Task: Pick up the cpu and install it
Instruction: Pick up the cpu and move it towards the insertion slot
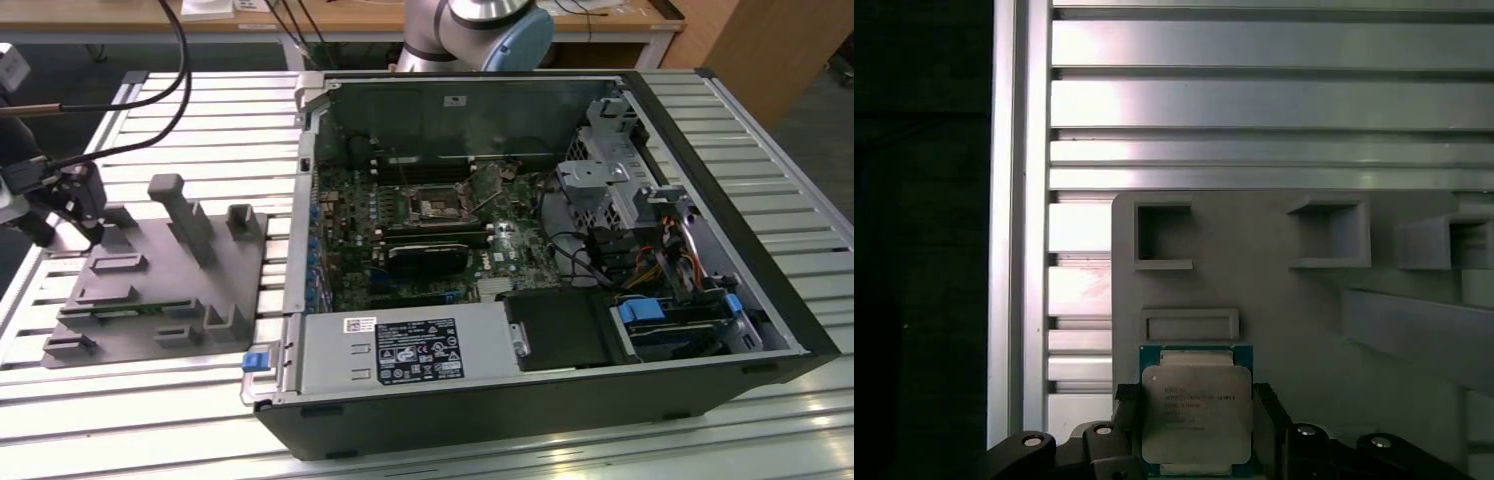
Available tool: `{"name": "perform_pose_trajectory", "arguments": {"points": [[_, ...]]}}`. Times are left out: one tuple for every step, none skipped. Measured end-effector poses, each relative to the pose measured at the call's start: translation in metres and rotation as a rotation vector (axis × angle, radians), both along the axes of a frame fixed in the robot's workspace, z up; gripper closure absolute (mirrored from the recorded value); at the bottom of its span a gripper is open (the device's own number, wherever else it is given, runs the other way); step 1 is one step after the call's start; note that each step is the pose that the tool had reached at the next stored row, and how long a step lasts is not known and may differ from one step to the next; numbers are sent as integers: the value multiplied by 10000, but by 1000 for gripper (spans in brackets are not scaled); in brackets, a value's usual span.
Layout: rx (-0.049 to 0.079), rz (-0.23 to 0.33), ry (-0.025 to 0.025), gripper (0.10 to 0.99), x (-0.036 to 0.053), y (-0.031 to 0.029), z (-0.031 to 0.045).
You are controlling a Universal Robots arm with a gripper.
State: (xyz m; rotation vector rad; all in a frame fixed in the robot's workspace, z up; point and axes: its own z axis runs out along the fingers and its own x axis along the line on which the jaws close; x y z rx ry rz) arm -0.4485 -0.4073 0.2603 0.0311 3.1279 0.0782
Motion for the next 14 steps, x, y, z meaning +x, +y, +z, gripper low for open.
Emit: {"name": "perform_pose_trajectory", "arguments": {"points": [[-1, 0, 1, 553, 0, 0, 8], [0, -1, 0, 553, 0, 1, 14], [0, 0, 0, 553, 0, 1, 20], [0, -1, 1, 553, 0, 1, 26], [0, -1, 0, 553, 0, 2, 31], [0, -2, 0, 553, 0, 3, 37], [0, -2, 0, 553, 0, 3, 42], [0, -1, 0, 553, 0, 3, 47], [0, -2, 1, 553, 0, 3, 52], [0, -2, 1, 553, 0, 4, 58], [0, -2, 0, 553, 0, 4, 63], [0, -2, 0, 553, 0, 4, 68], [0, -2, 1, 553, 0, 5, 74], [0, -2, 0, 553, 0, 5, 79]]}}
